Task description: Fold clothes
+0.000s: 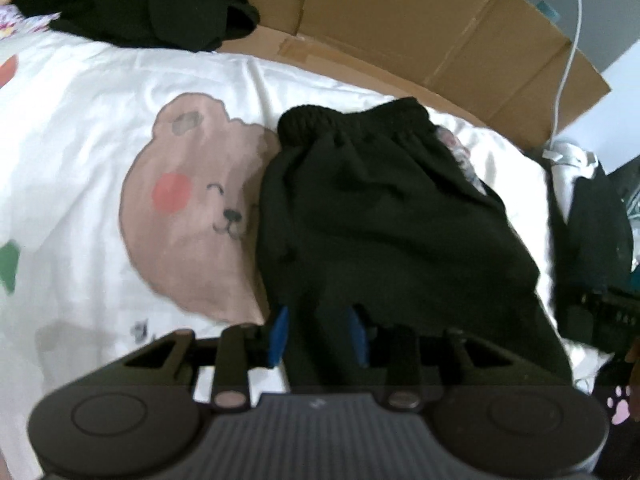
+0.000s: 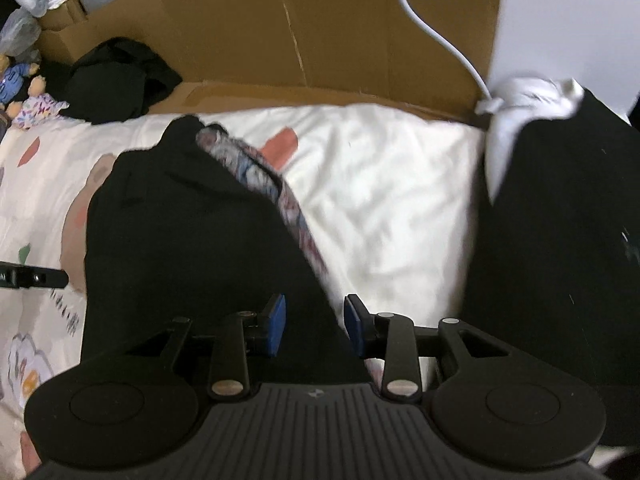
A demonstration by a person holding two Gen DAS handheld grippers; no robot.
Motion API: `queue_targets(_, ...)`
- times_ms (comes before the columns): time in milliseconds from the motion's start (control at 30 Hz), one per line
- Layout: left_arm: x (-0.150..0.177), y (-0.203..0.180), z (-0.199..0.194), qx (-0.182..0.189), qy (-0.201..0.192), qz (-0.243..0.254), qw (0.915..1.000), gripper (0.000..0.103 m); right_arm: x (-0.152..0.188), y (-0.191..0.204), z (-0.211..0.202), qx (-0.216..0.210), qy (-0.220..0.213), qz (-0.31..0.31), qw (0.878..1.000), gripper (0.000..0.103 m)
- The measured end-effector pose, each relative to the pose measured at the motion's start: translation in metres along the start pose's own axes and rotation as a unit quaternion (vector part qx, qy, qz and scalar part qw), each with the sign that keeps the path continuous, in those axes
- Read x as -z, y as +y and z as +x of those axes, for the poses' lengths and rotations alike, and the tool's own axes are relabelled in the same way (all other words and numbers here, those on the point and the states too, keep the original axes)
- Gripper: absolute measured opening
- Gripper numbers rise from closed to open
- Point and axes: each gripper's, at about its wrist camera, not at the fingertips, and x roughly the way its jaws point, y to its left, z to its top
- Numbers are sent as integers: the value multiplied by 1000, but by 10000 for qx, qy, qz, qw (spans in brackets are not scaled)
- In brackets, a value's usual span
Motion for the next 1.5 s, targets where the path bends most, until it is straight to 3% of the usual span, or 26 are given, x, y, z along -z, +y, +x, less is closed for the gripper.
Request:
queue_targets(333,47,-31,-32,274,-79,-323,9991,47,49,-27,-64,138,75,304,9994,37)
queue_targets(800,109,-56,-55,233,-89,-436,9987,51,103,-56,-133,378,-54,547,9978,37)
queue_targets(1167,162,-40,-58,137,122,-682,9975,51,145,-75,-132,230,-35,896,9957,39)
queue_targets(1500,186,-31,-48,140,418,-775,9960,51,160,-83,-115,162,61,966,9952,39)
